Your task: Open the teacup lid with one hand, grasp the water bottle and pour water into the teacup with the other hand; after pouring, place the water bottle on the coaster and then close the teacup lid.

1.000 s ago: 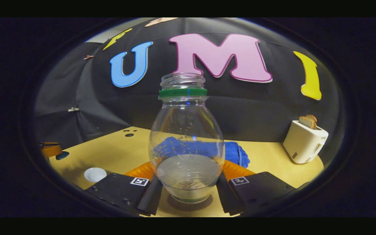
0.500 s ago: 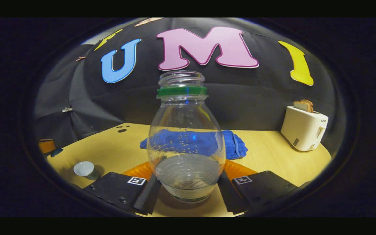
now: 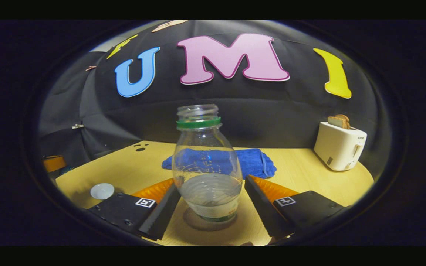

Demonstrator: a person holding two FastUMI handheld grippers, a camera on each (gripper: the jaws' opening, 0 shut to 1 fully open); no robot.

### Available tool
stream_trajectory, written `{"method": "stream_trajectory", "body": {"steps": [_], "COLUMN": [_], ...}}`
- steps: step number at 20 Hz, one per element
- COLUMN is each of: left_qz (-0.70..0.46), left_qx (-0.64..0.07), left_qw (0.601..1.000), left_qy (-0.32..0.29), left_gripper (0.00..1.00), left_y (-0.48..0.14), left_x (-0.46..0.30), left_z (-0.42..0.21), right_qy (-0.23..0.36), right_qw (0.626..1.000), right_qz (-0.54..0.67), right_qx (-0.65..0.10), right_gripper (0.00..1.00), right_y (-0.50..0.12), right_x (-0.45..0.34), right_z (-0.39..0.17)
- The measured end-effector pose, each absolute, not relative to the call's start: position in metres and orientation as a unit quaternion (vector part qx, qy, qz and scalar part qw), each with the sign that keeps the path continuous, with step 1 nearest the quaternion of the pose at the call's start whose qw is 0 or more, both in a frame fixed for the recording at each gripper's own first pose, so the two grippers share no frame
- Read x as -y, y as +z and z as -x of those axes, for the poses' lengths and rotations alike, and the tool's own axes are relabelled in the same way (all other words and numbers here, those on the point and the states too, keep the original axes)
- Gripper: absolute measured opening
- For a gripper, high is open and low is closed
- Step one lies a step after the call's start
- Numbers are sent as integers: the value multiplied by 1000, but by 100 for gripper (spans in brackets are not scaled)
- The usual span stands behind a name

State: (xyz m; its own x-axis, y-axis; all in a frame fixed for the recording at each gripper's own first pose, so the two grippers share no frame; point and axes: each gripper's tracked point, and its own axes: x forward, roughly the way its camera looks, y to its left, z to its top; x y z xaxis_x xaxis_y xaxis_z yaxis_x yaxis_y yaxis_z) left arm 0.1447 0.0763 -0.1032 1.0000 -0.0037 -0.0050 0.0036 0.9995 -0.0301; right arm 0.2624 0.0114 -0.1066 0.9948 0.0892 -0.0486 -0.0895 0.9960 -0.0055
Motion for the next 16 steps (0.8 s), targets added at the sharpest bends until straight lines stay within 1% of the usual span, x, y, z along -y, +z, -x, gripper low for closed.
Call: {"method": "stream_trajectory", "body": {"steps": [2, 5, 6, 7, 9, 10, 11, 16], "left_qz": [13, 15, 19, 23, 29, 31, 26, 1], "left_qx": [-1, 1, -2, -6, -12, -15, -20, -33], "left_qw": [1000, 1000, 1000, 1000, 999, 999, 999, 999], "left_qy": [-4, -8, -10, -12, -12, -13, -14, -20], "left_gripper": [23, 23, 27, 23, 23, 19, 23, 24], "left_y": [-103, -104, -108, -113, -126, -133, -140, -171], "left_x": [-74, -70, -68, -66, -64, -61, -59, -48], "left_z": [-147, -157, -161, -166, -178, -185, -190, -206], "right_qy": [50, 67, 72, 69, 58, 55, 50, 38], "right_qw": [998, 997, 996, 996, 996, 996, 996, 994], "right_qz": [15, 6, 2, 5, 19, 26, 30, 35], "right_qx": [-23, -41, -51, -60, -65, -68, -74, -92], "right_gripper": [100, 100, 100, 100, 100, 100, 100, 100], "right_y": [-106, -116, -122, -128, -134, -137, -141, -151], "right_x": [-14, -23, -24, -21, -8, -5, -1, 13], "right_z": [-251, -229, -221, -214, -202, -195, -189, -165]}}
